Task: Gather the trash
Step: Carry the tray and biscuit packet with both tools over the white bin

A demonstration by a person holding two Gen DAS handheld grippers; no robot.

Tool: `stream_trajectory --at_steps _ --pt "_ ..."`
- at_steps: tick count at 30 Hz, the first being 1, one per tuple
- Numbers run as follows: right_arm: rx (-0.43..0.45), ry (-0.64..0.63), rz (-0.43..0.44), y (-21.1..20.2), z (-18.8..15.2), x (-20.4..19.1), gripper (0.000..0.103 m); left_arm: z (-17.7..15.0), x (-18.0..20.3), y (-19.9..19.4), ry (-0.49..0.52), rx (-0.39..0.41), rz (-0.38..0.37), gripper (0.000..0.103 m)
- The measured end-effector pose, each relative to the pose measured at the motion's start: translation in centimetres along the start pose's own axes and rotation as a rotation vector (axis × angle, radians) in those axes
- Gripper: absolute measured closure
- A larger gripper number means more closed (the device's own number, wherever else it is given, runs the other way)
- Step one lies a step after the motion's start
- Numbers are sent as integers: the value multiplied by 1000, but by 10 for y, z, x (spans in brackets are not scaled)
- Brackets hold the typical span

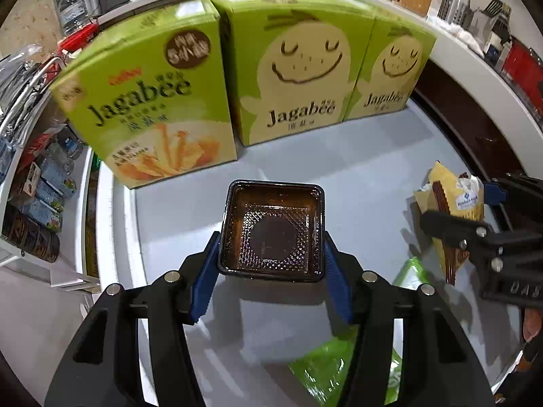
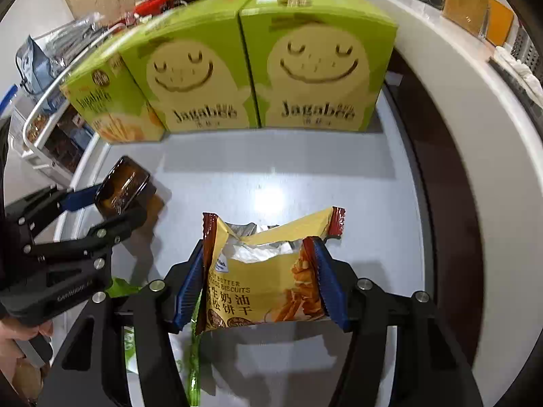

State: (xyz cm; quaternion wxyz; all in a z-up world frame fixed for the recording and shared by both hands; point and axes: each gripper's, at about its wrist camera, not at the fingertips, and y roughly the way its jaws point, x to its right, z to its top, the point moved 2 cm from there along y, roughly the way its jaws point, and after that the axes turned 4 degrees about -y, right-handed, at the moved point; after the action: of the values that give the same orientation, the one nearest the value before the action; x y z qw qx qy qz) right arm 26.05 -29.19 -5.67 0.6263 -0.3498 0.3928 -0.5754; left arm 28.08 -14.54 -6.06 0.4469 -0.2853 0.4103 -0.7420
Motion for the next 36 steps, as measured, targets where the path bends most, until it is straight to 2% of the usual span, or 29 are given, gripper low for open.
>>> stream_trajectory --at_steps 6,12,36 --pt "51 10 29 -32 -1 -2 44 -10 -6 -33 -19 47 -12 46" --pt "70 6 69 -67 -27 -8 44 -41 -1 -66 -25 68 -18 46" --pt "8 -74 189 -169 -205 -58 44 -209 39 -174 -64 36 -71 46"
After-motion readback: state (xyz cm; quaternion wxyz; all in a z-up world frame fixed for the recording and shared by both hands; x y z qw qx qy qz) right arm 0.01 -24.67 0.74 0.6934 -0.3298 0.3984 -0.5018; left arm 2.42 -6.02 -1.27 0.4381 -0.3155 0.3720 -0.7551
